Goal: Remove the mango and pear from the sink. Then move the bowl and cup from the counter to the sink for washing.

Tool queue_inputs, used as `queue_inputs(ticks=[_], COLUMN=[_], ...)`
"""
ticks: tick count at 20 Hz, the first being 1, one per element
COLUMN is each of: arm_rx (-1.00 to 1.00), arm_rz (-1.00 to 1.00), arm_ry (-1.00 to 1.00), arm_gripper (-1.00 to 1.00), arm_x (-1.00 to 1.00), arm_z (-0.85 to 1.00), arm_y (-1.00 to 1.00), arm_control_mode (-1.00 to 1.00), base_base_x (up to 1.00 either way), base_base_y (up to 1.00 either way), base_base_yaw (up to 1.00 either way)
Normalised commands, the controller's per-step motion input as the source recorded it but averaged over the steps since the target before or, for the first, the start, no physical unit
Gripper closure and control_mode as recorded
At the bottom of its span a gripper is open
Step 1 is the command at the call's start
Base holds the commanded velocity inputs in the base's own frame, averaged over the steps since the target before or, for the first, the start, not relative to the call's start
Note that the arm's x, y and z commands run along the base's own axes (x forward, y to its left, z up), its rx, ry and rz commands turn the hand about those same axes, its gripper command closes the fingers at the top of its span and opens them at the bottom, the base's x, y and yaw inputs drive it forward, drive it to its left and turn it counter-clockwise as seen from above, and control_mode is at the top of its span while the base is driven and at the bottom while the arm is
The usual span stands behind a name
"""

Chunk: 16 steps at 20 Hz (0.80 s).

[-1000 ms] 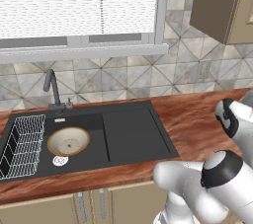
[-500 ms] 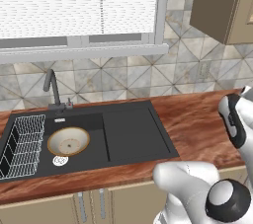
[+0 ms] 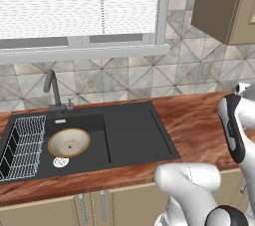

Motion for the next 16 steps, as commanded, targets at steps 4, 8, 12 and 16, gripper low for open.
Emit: queue_inputs(ticks=[4, 8, 12, 16], arm_rx=[-0.08, -0.05, -0.01, 0.0], arm_rz=[0.22, 0.34, 0.42, 0.49], arm_ry=[0.09, 0.12, 0.06, 0.08], arm_gripper=[1.0, 1.0, 1.0, 1.0], arm_x=[-0.12, -0.02, 0.0, 0.0], arm_z=[0.14, 0.12, 0.09, 0.02], arm_y=[0.44, 0.47, 0.48, 0.48], arm_control_mode=[-1.0, -1.0, -1.0, -1.0], base_base_x=[0.0, 0.0, 0.0, 0.0], base_base_y=[0.0, 0.0, 0.0, 0.0], base_base_yaw=[0.0, 0.0, 0.0, 0.0])
